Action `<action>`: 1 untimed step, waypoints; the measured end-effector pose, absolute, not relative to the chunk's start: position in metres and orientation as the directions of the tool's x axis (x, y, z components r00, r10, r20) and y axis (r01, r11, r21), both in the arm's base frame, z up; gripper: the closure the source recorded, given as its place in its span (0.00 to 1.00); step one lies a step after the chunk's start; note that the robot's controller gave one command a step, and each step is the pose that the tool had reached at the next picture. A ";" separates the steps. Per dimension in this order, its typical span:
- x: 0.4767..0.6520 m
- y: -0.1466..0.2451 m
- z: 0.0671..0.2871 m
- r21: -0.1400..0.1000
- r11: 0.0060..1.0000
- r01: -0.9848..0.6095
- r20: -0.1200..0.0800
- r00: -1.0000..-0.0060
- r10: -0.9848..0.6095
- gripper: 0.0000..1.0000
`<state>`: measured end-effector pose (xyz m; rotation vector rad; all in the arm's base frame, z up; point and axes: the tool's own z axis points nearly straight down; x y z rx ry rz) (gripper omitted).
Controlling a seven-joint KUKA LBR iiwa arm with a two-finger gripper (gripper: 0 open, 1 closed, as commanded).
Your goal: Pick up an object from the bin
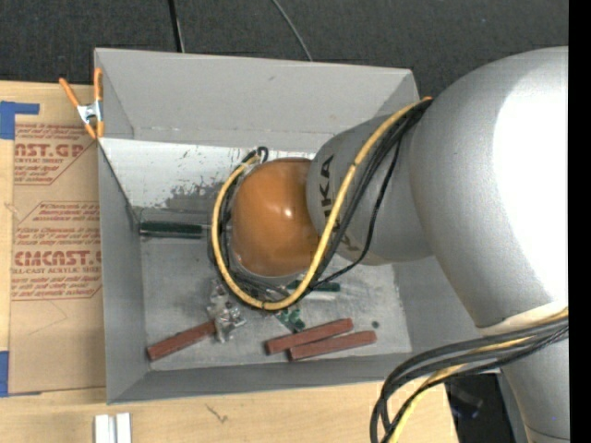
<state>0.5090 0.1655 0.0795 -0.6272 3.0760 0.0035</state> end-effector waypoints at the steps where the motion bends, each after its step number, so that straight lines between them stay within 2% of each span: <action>1: 0.515 0.157 0.115 0.001 0.921 -0.388 0.002 -0.921 -0.388 1.00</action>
Offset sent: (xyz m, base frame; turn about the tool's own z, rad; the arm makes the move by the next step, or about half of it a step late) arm -0.0019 -0.0056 0.0510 -0.0144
